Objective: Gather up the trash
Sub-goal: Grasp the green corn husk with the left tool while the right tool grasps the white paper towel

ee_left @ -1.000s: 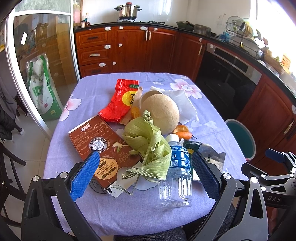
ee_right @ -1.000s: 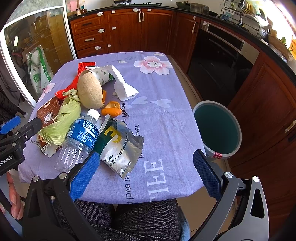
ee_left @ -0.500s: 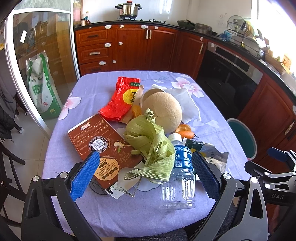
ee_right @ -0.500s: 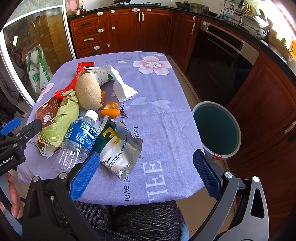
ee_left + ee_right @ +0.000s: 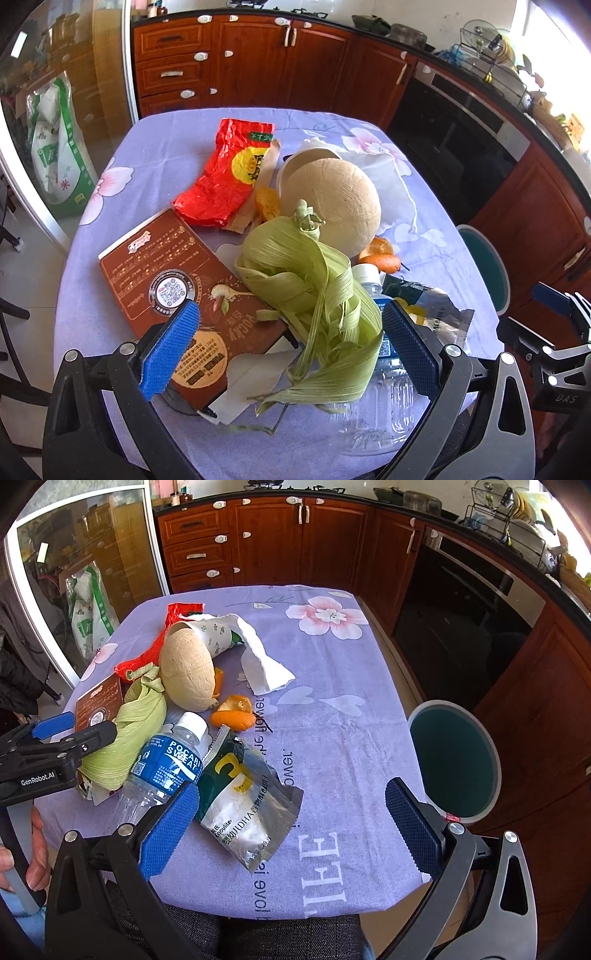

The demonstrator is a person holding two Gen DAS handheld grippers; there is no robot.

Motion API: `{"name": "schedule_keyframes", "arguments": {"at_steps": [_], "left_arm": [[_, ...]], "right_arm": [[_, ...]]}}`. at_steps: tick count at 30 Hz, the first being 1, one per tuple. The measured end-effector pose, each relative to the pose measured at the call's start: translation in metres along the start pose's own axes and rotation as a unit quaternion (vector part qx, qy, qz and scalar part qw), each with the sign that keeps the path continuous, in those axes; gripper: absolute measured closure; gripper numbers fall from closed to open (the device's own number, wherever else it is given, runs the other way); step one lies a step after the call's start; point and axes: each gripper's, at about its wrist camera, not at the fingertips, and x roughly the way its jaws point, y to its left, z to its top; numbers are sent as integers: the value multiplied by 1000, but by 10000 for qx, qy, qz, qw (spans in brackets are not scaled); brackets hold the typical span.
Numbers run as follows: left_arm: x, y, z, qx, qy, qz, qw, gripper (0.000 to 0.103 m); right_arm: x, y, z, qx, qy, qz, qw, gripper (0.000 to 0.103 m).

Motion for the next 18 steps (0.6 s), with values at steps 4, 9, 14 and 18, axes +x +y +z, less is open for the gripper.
{"name": "schedule_keyframes", "arguments": {"at_steps": [4,9,14,18], "left_arm": [[7,-13,13,145,172,-247,9994,4],[30,-25,21,473,442,129,9978,21],[52,-17,21,504,751,343,9953,47],[51,-20,22,735,780,341,9937,89]], "right_arm": [[10,-4,10,46,56,23,10000,6],[24,-5,17,68,199,142,9997,6],[37,-3,25,-29,218,205,9995,6],[48,-5,37,-49,164,259,9995,6]]}}
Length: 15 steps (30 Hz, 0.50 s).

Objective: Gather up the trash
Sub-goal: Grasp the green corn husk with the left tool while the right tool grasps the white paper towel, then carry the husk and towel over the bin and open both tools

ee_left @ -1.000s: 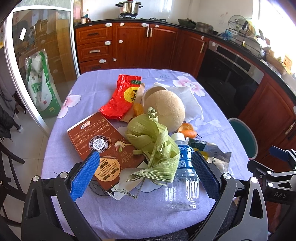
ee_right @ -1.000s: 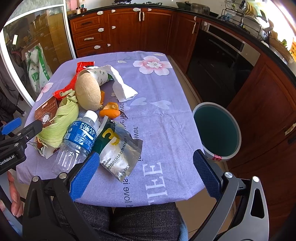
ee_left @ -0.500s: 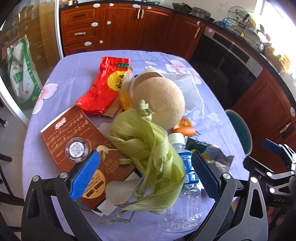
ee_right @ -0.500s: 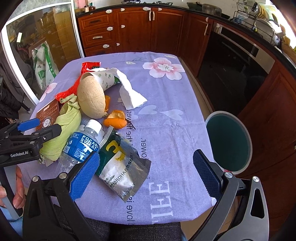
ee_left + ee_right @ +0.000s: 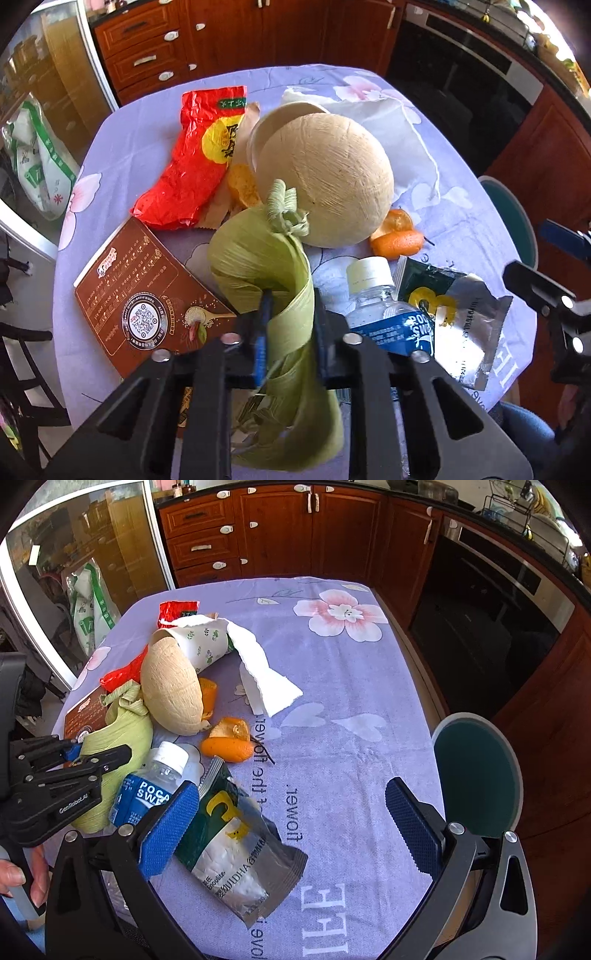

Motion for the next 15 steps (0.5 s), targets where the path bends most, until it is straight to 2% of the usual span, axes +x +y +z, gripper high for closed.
{"name": "schedule_keyframes", "arguments": {"at_steps": [2,3,5,7,9,14,15], "left_arm": [[-11,0,3,125,-126,22,9998,90],[-18,3,5,147,-197,-21,9997,90],[-32,7,10,149,-322,-60,9994,90],[-44,14,17,99,-441,-80,9989,91],[-54,21,23,10,-508,-99,9987,91],[-68,35,39,-168,-610,-92,9980,90],[-70,36,42,-185,-626,-80,9978,90]], "right_arm": [[3,-1,7,-19,-85,24,10000,6],[5,-1,11,-28,-134,80,9999,10],[11,-3,22,-23,-143,226,9996,24],[22,-4,33,29,-109,425,9990,45],[34,-5,44,69,-21,582,9983,51],[59,5,64,-28,52,908,9958,56],[64,7,66,-37,94,979,9951,62]]}}
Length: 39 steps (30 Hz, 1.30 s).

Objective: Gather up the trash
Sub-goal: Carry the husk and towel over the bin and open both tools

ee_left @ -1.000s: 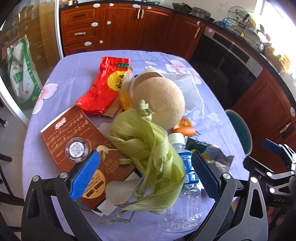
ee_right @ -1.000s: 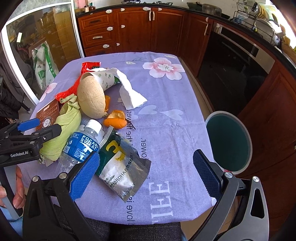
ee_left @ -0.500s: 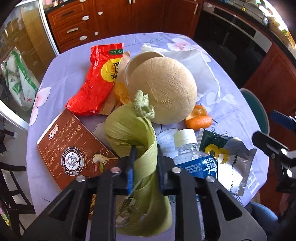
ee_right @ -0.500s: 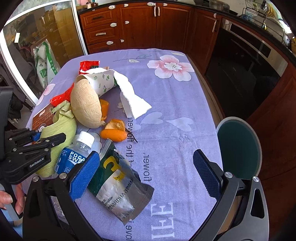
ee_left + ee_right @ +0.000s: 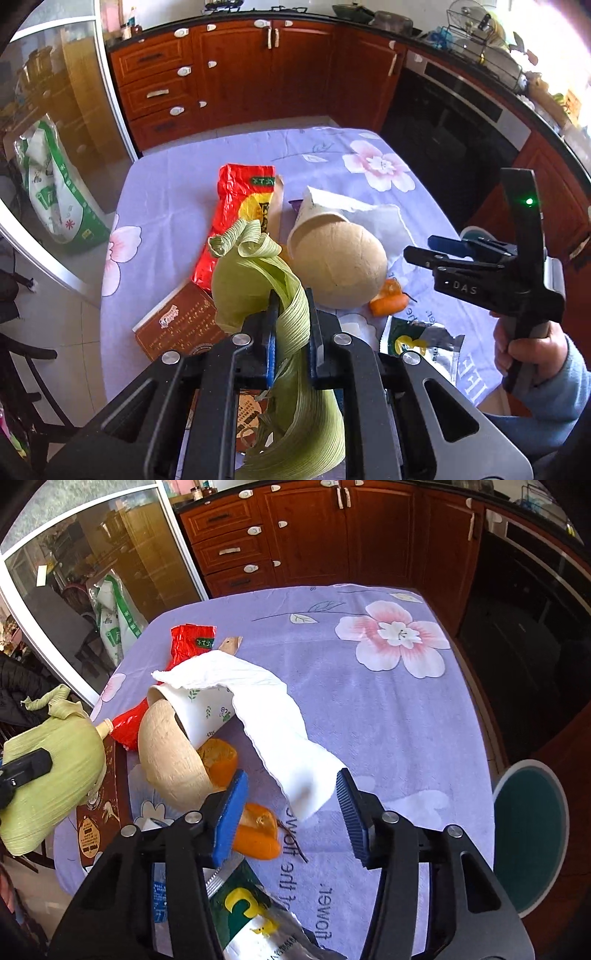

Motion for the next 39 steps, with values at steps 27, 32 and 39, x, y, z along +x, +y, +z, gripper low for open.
{"name": "schedule_keyframes", "arguments": {"at_steps": [27,32,39], "left_arm": [[-25,-126,32,1088,-558,-943,9880,90],[-17,-183,31,1513,-526,-1286,9787,90],[8,-256,34,1971,-295,-1767,9639,90]], "right_arm": [[-150,-82,-9,763,-1592,-325,9838,102],[-186,-128,-37,1110,-1814,-794,9739,102],[-202,-203,-79,1692,-1694,-1241,9629,102]]}}
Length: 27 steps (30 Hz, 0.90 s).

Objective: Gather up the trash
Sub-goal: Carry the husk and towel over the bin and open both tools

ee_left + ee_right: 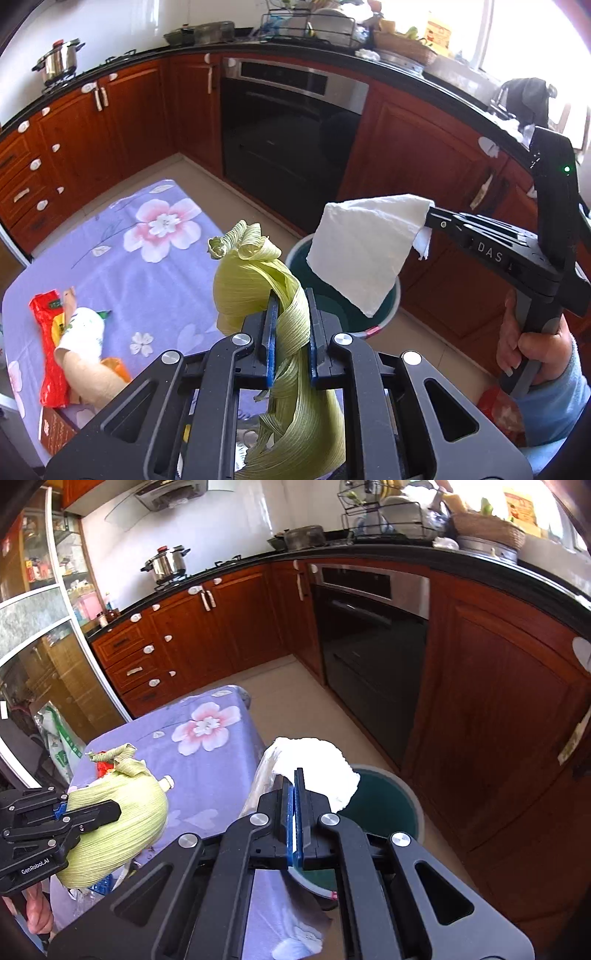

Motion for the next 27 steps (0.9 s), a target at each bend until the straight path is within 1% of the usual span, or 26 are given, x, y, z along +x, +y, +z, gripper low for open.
{"name": "schedule_keyframes", "arguments": {"at_steps": [4,7,10,13,14,16,17,20,21,24,27], "left_arm": [[27,-29,9,272,210,-188,9992,90],[48,-42,15,391,362,-259,9982,90],[68,-51,22,449,519,-324,9971,90],[87,-56,27,455,656,-398,9960,90],[93,-57,29,459,695,-402,9957,90],[105,-57,32,459,773,-398,9952,90],[110,-57,33,449,813,-404,9949,90],[126,-59,34,431,935,-424,9938,90],[132,-59,35,428,982,-432,9933,90],[145,-60,36,434,1087,-456,9921,90],[160,-63,38,451,1198,-509,9905,90]], "right_arm": [[19,-38,-14,297,326,-172,9989,102],[40,-55,-24,419,626,-222,9969,102],[62,-68,-34,536,934,-165,9940,101],[85,-75,-41,636,1259,-86,9900,96],[91,-78,-42,670,1342,-61,9887,90],[100,-81,-44,709,1446,-61,9869,47],[102,-82,-44,707,1425,-78,9872,43],[106,-83,-42,665,1433,-103,9874,41],[106,-84,-42,684,1424,-124,9874,36],[108,-87,-39,718,1404,-199,9873,30],[107,-93,-38,803,1361,-284,9870,30]]}}
